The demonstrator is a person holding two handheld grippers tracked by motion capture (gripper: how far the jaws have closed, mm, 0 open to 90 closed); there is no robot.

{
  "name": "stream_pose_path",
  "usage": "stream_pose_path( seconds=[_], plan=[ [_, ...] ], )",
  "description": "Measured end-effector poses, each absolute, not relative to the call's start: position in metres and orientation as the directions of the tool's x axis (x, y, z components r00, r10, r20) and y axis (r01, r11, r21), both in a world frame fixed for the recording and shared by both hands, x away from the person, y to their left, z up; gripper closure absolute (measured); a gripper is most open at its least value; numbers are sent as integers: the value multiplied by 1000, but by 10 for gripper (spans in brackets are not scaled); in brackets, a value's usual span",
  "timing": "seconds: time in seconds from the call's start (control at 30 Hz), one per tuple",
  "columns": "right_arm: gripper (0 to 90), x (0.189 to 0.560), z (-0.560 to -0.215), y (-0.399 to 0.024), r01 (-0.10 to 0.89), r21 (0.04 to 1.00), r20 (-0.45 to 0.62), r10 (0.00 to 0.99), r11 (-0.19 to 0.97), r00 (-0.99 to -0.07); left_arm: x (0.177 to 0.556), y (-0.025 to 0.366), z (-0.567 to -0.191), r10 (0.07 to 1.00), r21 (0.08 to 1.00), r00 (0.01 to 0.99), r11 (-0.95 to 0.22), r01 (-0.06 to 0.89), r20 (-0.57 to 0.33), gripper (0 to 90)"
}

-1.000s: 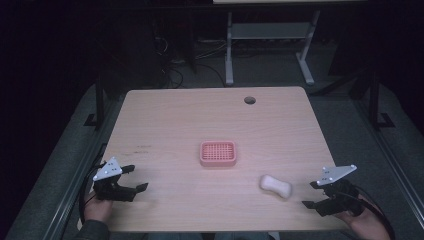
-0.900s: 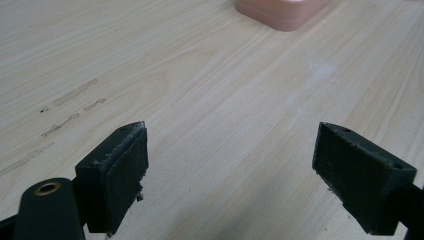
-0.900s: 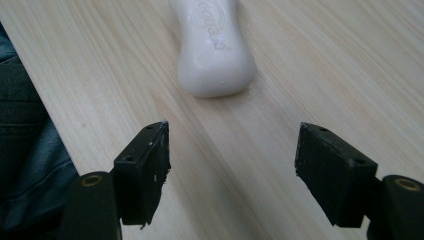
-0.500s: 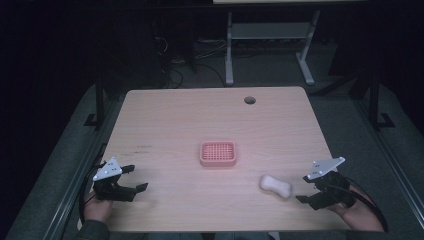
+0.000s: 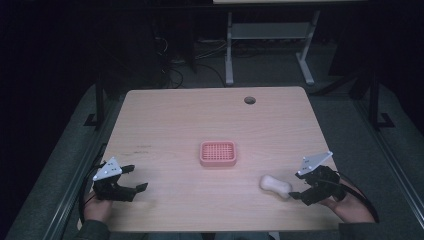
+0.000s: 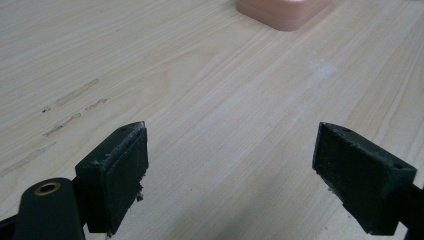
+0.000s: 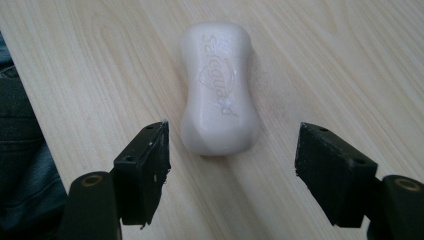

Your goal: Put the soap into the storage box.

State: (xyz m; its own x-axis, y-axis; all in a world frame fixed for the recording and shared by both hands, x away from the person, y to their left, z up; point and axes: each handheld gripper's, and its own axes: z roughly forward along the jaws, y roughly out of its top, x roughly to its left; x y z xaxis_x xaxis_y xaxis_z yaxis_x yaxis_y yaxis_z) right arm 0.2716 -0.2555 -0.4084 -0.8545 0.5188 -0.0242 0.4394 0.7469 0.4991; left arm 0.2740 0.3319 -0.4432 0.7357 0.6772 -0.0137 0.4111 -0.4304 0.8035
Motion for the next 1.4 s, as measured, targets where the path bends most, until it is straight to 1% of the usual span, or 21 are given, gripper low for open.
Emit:
stream_pose_path(
  seconds=[0.1,0.27,0.63,0.8,1.4],
  plan=[
    [291,274,-409,-252,413,493,-50,499,765,-865,274,332,-443,677,804,736,-430,411,-14,139],
    [300,276,-408,-247,417,486,-39,496,768,-868,274,332,-443,677,805,736,-429,410,-14,139],
    [302,283,-411,-233,393,474,-43,467,788,-883,274,332,-443,677,805,736,-429,410,-13,139],
    [303,288,-416,-222,382,452,-42,447,806,-894,274,332,-443,676,802,737,-433,411,-12,139],
    [332,299,-433,-201,385,391,-21,426,836,-905,274,331,-443,674,803,739,-433,409,-13,139]
  ],
)
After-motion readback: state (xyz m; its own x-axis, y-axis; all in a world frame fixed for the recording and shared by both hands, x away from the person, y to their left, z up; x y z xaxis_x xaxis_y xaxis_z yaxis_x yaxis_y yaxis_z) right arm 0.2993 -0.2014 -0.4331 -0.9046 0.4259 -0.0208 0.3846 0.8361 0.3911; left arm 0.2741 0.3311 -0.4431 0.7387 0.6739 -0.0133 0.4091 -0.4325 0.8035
